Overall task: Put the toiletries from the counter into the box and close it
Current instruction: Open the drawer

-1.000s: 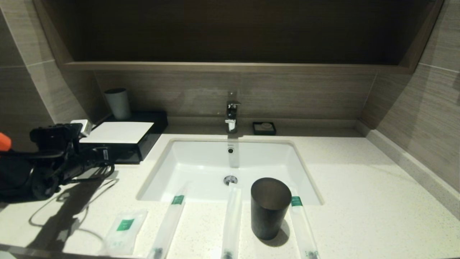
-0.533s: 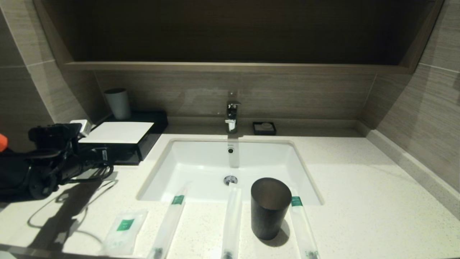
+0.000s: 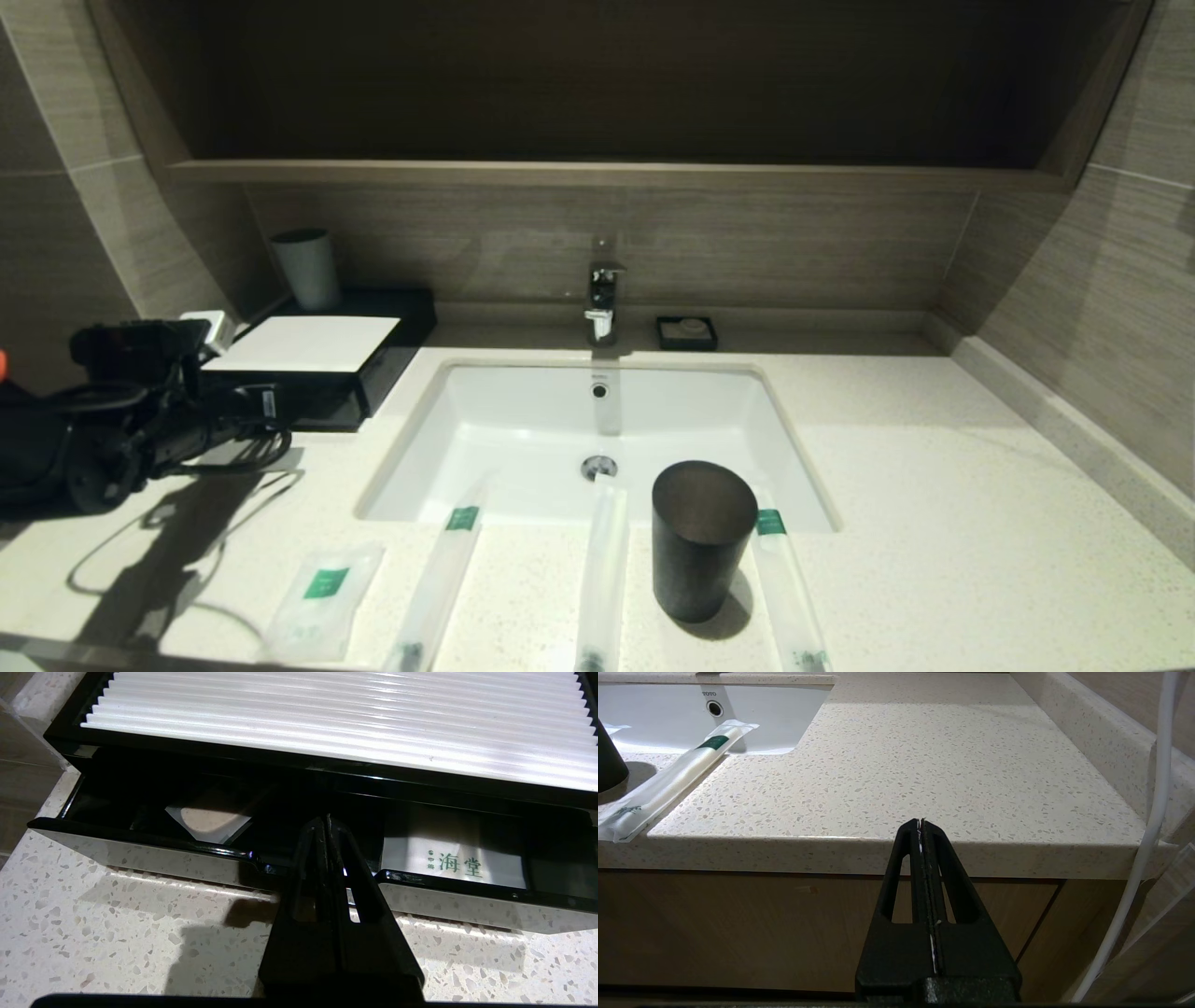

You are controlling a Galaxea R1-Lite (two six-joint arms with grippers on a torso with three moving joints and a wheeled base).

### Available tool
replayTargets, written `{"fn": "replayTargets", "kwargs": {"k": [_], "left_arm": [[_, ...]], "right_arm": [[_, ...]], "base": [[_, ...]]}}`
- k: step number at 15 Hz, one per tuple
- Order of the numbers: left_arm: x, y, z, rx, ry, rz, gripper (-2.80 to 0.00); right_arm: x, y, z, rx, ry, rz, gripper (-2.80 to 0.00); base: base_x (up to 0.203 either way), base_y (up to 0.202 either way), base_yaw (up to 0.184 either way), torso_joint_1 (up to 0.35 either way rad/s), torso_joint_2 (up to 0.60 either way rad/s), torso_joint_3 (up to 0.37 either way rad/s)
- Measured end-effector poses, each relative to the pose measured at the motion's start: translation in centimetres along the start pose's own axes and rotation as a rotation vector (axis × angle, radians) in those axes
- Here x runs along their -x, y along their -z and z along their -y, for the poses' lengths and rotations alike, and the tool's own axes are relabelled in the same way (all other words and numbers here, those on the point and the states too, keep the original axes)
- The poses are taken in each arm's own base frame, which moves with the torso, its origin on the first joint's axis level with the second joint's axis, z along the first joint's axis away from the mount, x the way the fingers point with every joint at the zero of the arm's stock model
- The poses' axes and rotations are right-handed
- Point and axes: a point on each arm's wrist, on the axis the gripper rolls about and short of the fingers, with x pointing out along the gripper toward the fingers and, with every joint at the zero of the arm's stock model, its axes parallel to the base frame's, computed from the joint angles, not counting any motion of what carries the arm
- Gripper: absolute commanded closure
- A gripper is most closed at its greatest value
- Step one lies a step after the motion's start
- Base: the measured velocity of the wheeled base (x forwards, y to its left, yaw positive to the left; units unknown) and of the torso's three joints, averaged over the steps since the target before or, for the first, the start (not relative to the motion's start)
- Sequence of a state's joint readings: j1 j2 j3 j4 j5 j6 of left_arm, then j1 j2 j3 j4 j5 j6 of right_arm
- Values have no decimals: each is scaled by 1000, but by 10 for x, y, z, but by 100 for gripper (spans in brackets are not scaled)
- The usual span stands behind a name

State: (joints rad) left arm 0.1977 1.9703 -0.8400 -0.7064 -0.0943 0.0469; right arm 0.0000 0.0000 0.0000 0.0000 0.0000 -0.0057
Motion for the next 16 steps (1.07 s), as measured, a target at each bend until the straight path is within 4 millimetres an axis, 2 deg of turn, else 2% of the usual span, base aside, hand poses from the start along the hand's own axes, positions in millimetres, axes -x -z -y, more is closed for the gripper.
{"fn": "replayTargets", "kwargs": {"k": [16], "left_arm": [[16,-5,1,4,0,-53,0]], "right_arm": [[0,0,0,0,0,0,0]], "base": [[0,0,0,0,0,0]]}}
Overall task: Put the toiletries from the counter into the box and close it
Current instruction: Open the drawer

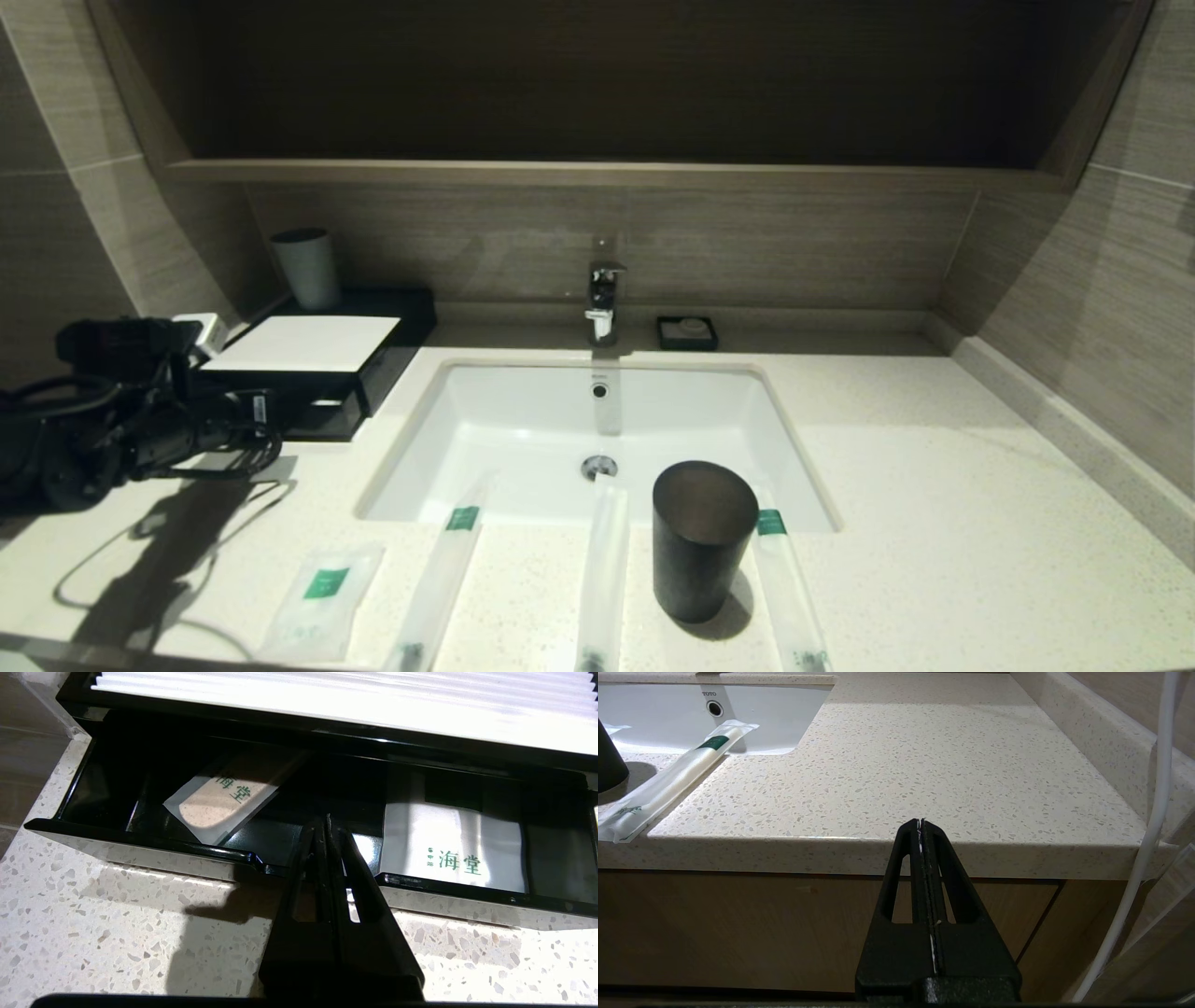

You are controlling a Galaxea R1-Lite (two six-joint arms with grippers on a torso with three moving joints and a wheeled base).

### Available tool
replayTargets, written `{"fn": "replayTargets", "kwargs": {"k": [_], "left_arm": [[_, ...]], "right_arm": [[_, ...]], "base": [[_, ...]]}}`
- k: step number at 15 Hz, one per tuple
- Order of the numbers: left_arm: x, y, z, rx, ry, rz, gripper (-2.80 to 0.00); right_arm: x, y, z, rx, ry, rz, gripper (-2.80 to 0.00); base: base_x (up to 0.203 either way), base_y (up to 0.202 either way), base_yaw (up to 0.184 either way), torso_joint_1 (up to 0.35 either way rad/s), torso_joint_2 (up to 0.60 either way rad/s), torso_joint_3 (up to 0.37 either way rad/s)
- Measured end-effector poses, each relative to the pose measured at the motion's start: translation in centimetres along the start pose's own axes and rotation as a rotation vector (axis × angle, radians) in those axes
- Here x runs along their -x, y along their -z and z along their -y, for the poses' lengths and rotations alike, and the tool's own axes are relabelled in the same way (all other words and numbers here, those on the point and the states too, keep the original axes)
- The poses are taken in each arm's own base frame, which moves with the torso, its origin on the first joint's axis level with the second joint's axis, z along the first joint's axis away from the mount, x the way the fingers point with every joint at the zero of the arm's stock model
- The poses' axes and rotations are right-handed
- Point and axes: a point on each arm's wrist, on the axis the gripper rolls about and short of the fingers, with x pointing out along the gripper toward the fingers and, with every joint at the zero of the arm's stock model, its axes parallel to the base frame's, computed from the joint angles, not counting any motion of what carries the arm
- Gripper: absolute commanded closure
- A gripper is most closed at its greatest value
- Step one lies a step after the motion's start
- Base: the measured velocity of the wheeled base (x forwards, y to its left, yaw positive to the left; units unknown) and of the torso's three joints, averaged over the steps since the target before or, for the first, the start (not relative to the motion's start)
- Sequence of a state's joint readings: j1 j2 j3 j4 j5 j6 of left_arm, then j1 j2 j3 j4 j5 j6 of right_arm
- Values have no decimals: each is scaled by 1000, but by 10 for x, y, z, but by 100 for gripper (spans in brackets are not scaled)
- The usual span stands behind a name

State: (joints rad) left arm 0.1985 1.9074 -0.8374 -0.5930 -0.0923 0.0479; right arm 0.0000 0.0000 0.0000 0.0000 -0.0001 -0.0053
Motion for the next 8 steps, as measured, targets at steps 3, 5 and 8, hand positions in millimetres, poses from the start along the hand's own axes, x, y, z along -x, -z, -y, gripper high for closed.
{"fn": "replayTargets", "kwargs": {"k": [3,5,8], "left_arm": [[4,0,0,1,1,-22,0],[6,-1,1,2,2,-24,0],[8,0,1,1,2,-34,0]], "right_arm": [[0,0,0,0,0,0,0],[0,0,0,0,0,0,0],[0,0,0,0,0,0,0]], "base": [[0,0,0,0,0,0],[0,0,0,0,0,0],[0,0,0,0,0,0]]}}
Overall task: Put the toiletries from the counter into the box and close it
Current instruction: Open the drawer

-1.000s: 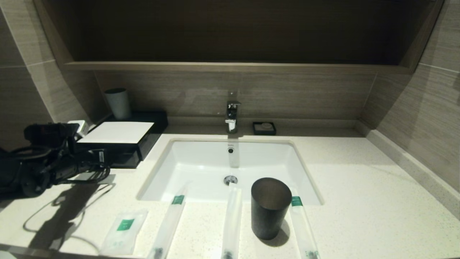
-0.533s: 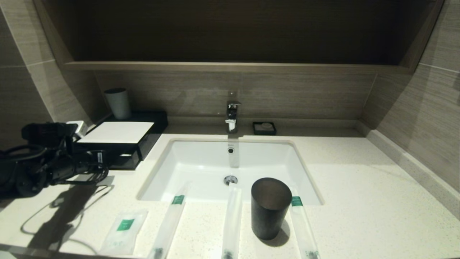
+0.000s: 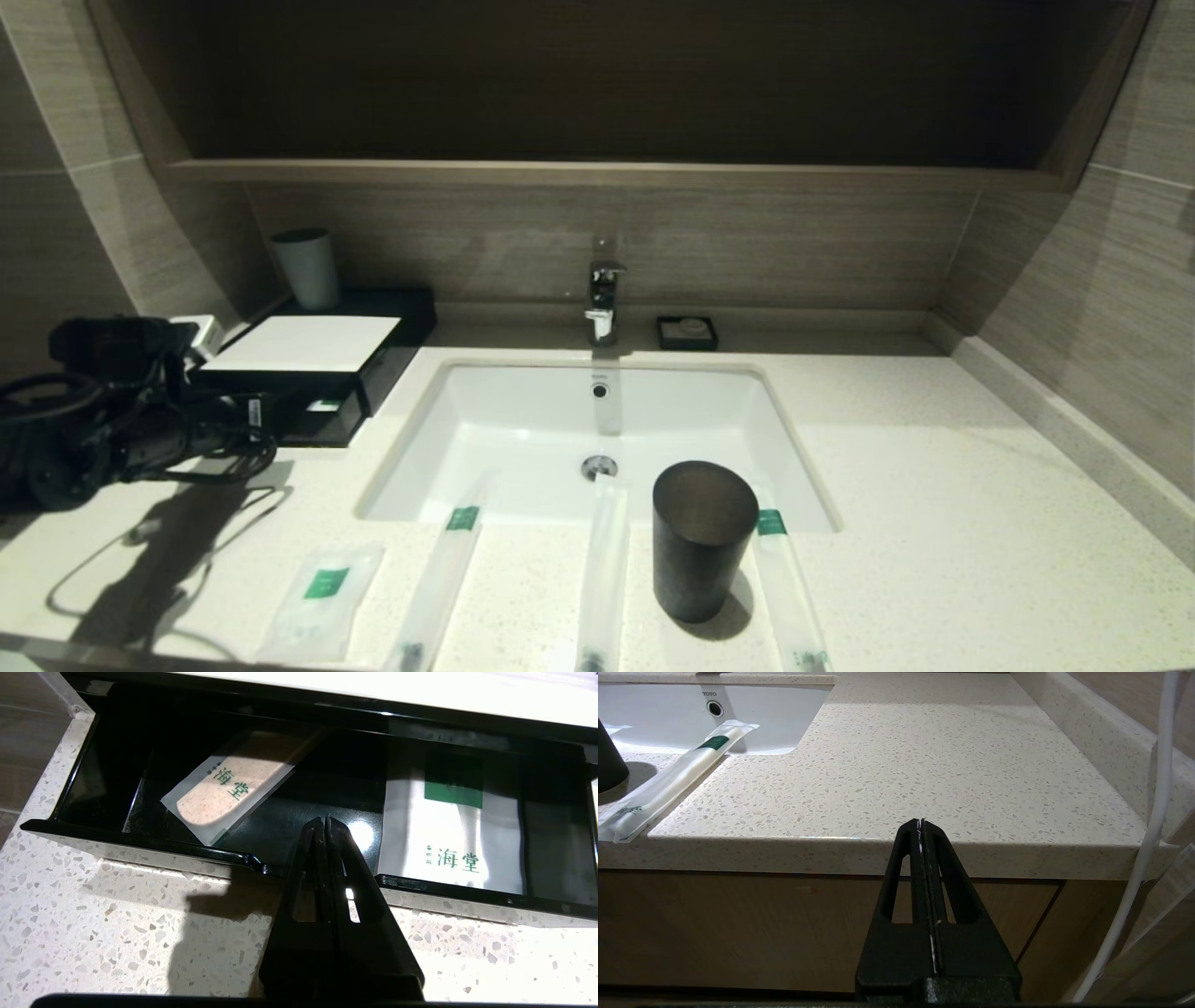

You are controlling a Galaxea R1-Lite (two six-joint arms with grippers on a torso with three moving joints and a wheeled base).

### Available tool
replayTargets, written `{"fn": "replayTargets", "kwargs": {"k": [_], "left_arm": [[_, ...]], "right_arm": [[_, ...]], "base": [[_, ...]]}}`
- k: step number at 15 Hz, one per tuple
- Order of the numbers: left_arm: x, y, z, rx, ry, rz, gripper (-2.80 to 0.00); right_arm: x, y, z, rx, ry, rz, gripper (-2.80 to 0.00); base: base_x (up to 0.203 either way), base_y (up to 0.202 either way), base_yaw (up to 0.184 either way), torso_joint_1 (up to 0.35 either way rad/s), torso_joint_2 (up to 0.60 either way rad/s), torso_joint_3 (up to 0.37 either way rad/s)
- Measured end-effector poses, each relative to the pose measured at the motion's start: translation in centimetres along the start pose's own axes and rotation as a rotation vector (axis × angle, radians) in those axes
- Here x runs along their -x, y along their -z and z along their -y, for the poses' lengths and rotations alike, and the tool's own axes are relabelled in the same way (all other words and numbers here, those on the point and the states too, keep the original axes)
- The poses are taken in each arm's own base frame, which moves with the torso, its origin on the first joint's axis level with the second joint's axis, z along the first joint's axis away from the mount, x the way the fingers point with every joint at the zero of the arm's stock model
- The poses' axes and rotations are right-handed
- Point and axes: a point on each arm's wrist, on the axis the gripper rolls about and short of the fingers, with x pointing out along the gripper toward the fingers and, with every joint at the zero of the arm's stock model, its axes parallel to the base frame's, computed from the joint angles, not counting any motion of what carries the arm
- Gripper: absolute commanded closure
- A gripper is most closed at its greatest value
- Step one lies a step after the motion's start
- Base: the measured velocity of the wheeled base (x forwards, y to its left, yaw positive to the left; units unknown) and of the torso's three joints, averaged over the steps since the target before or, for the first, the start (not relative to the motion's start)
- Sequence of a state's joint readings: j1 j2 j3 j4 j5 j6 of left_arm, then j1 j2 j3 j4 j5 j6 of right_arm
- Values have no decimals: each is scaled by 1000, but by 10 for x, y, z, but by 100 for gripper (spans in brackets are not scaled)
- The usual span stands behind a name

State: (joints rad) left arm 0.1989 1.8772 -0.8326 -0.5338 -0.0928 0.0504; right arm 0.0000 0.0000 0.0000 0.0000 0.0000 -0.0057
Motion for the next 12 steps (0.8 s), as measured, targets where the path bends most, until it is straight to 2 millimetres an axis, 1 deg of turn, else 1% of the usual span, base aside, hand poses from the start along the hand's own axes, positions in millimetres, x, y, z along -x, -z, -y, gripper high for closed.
{"fn": "replayTargets", "kwargs": {"k": [7,12], "left_arm": [[8,2,1,3,1,-25,0],[19,5,2,6,3,-54,0]], "right_arm": [[0,0,0,0,0,0,0],[0,0,0,0,0,0,0]], "base": [[0,0,0,0,0,0],[0,0,0,0,0,0]]}}
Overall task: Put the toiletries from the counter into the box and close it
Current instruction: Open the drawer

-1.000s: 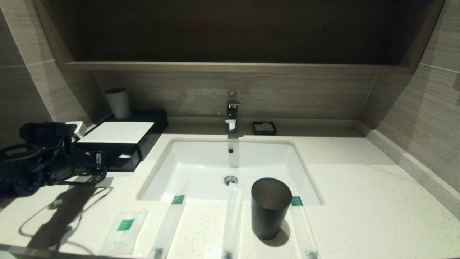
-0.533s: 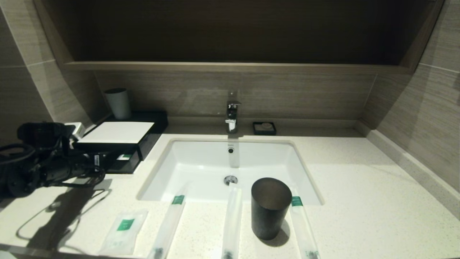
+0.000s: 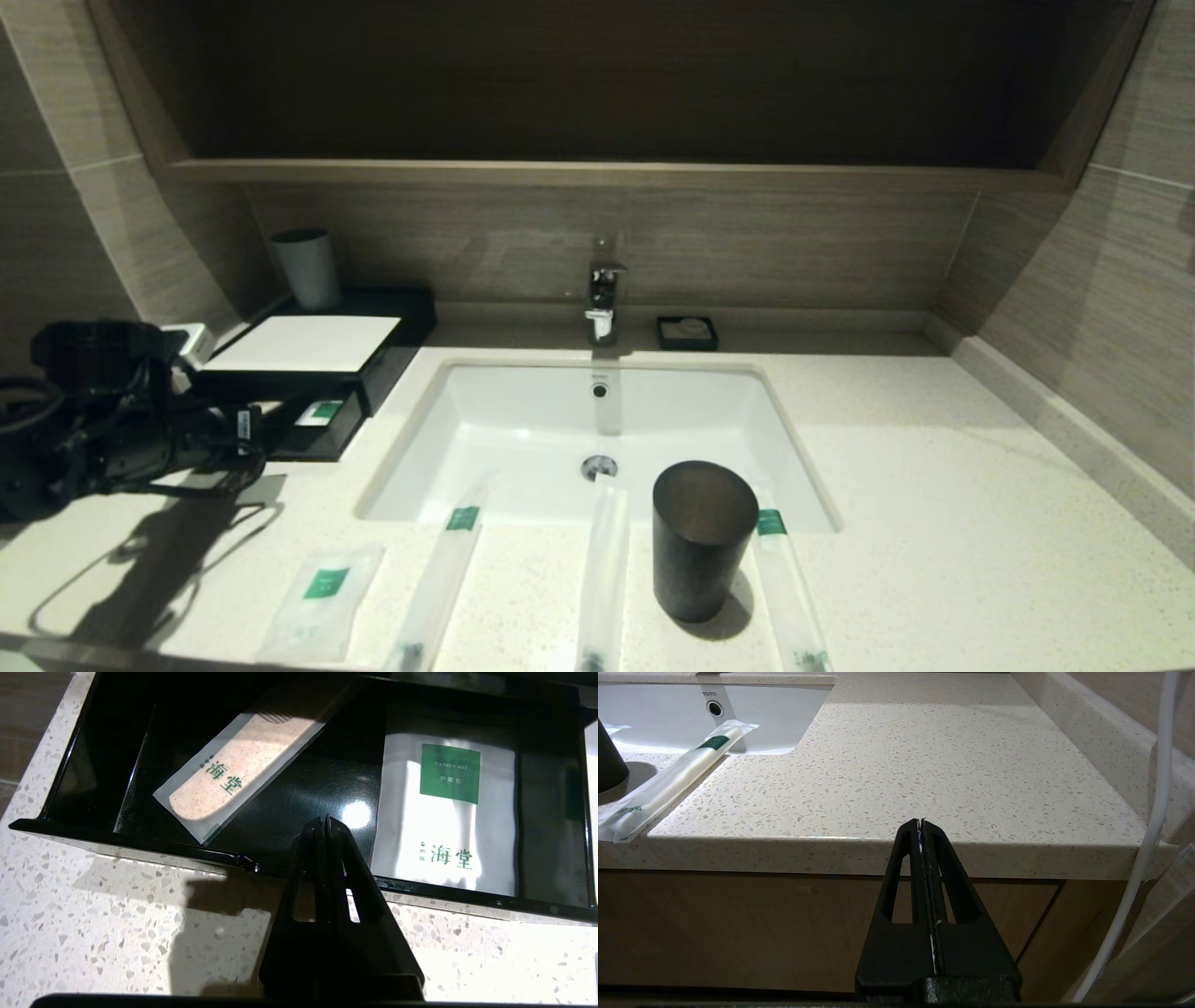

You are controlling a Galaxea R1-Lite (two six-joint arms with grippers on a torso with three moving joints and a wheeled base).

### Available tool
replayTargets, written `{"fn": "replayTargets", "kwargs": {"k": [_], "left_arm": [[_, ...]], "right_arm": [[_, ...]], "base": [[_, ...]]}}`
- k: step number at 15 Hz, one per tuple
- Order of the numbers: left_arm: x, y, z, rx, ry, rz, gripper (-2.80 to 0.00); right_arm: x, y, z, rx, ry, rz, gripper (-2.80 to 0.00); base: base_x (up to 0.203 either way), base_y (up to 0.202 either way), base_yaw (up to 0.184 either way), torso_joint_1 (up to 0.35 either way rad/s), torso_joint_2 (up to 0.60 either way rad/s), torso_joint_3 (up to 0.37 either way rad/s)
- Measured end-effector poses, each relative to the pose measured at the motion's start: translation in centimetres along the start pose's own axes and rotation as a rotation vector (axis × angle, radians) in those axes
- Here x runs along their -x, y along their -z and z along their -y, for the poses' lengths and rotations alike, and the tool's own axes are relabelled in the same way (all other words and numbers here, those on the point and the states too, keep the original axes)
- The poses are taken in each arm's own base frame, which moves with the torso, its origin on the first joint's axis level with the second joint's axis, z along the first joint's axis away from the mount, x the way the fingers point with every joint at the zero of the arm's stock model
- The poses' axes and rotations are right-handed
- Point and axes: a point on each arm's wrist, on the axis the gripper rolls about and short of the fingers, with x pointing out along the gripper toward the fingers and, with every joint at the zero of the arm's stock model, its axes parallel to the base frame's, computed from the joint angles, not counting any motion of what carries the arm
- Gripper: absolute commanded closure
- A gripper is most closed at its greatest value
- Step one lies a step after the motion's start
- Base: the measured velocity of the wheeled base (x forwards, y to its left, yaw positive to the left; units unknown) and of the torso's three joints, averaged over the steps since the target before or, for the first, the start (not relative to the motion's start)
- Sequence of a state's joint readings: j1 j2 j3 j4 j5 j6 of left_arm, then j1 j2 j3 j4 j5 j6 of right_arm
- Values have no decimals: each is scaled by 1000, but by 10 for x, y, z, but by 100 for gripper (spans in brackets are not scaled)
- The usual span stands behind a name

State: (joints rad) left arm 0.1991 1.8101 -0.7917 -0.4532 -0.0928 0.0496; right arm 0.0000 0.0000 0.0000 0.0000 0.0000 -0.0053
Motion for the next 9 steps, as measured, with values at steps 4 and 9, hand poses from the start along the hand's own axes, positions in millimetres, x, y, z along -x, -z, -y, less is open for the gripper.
{"fn": "replayTargets", "kwargs": {"k": [4,9], "left_arm": [[7,1,1,-1,0,0,0],[10,5,1,0,0,-4,0]], "right_arm": [[0,0,0,0,0,0,0],[0,0,0,0,0,0,0]], "base": [[0,0,0,0,0,0],[0,0,0,0,0,0]]}}
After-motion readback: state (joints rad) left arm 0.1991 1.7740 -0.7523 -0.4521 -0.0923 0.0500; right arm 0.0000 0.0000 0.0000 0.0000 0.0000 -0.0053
